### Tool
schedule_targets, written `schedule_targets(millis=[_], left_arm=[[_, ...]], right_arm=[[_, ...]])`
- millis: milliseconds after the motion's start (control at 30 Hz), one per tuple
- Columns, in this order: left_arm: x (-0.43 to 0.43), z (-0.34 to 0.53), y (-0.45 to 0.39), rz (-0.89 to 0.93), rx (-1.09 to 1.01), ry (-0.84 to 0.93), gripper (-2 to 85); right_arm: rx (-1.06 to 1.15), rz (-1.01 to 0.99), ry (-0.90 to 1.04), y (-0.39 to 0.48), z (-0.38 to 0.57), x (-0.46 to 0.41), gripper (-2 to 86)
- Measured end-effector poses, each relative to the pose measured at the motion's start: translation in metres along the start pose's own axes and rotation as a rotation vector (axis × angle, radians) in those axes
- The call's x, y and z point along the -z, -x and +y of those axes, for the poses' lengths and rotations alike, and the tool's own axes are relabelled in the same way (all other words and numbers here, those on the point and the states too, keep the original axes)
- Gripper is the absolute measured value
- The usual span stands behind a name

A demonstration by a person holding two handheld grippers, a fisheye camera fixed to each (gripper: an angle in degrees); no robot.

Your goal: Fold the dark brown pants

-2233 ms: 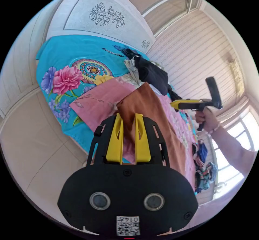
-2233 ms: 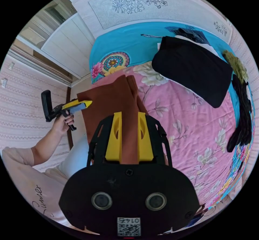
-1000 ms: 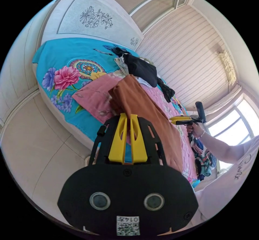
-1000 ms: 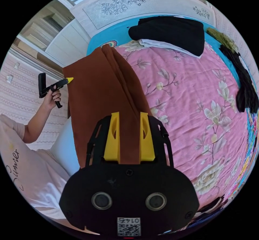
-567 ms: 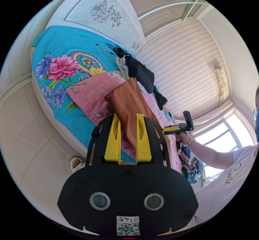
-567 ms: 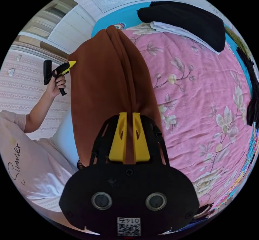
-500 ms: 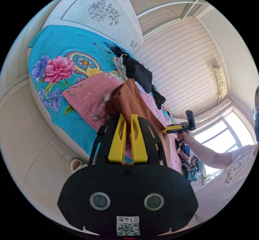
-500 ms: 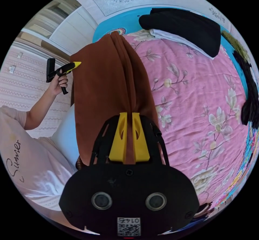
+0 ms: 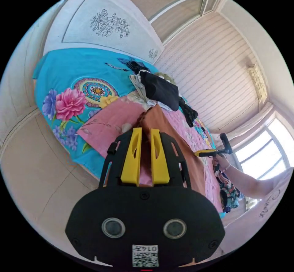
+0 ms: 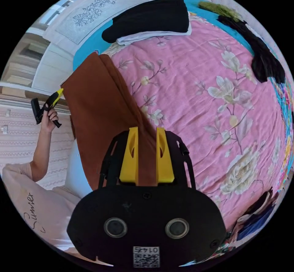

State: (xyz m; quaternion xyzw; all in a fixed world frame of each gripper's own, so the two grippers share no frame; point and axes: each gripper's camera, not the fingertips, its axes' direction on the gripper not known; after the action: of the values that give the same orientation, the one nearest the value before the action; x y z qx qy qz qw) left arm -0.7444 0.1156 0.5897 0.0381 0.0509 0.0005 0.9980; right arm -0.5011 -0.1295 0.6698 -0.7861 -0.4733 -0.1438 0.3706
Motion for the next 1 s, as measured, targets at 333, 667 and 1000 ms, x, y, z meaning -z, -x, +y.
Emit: schedule_targets(millis=[333,667,1000], left_arm=[[-0.054,0.058,-0.225,-0.012,-0.831,0.449,-0.9],[-0.051,0.060,-0.277,-0.007,-0.897,0.597,-1.0],[-0.019,0.087,-0.331,-0.144,-0.992,0.544,1.9]], right_arm=[[0.390,0.303,-0.135,0.094,0.014,-0.036,-0.9],[0.104,0.010,0.122,0.017,-0.003,-0.091,-0.9],[0.038,-0.052,-0.031,-0.037,0.070,-0.109,-0.7]])
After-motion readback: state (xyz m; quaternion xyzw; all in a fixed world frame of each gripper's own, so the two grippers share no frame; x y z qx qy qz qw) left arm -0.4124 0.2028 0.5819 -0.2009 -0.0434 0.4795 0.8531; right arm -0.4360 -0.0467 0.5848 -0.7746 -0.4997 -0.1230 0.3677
